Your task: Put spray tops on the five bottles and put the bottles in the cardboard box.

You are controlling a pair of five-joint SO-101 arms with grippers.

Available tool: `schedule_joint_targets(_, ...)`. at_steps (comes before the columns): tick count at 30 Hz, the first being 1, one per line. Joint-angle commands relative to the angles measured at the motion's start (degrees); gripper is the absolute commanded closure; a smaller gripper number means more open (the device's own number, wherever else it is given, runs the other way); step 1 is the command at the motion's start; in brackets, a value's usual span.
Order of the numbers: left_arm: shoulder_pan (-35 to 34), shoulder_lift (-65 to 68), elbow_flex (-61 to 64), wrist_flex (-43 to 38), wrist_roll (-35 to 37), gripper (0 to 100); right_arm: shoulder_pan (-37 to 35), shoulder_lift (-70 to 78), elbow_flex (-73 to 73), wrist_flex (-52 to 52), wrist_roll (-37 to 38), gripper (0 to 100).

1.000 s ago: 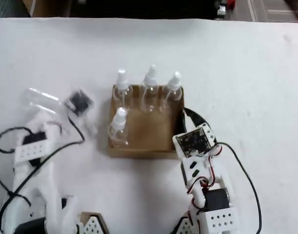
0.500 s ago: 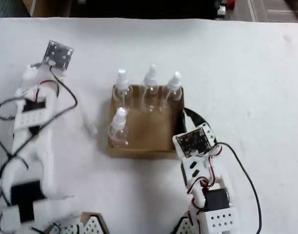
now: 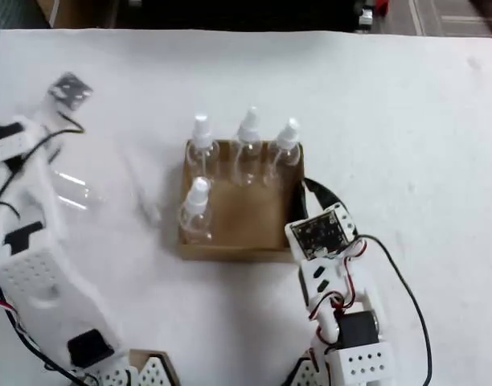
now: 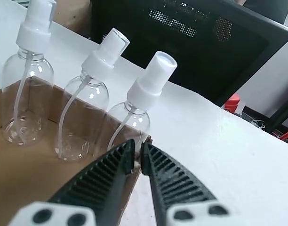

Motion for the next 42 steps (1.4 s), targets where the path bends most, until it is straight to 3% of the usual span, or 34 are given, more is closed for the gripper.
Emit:
schedule_joint_targets(1, -0.7, -1.6, -13.1, 13.5, -0.3, 84, 0.0, 0.0, 0.7, 0.0, 0.5, 98.1)
schedule_joint_targets(3, 0.9, -3.1, -19.9, 22.7, -1.1, 74, 0.0, 0.0, 0.7, 0.0, 0.5, 98.1)
schedule_joint_targets(6, 3.8, -4.0, -28.6, 31.5, -5.2, 76, 0.0, 0.0, 0.7, 0.0, 0.5, 98.1)
schedule_joint_targets(10, 8.1, -4.0, -31.6, 45.4, -21.3, 75, 0.0, 0.0, 0.7, 0.0, 0.5, 98.1)
schedule_joint_targets(13, 9.5, -3.9, -31.5, 47.4, -23.4, 74, 0.0, 0.0, 0.7, 0.0, 0.5, 98.1)
schedule_joint_targets(18, 9.2, -3.9, -25.3, 46.9, -31.3, 74, 0.0, 0.0, 0.7, 0.1, 0.5, 98.1)
schedule_joint_targets(25, 9.2, -4.0, -16.9, 39.9, -32.8, 74, 0.0, 0.0, 0.7, 0.0, 0.5, 98.1)
schedule_joint_targets(28, 8.4, -4.0, -14.0, 37.6, -37.4, 74, -0.1, 0.0, 0.7, 0.0, 0.5, 98.1)
schedule_joint_targets(34, 8.0, -4.0, -6.9, 26.6, -39.6, 74, -3.5, 0.0, 0.7, 0.4, 1.5, 98.1)
schedule_joint_targets(38, 6.9, -4.0, -2.6, 21.3, -46.9, 74, -4.2, 0.0, 0.7, 1.3, 5.1, 98.1)
schedule_joint_targets(42, 7.2, -4.0, 2.0, 16.9, -47.2, 74, -4.2, 0.0, 0.7, 1.3, 5.3, 98.1)
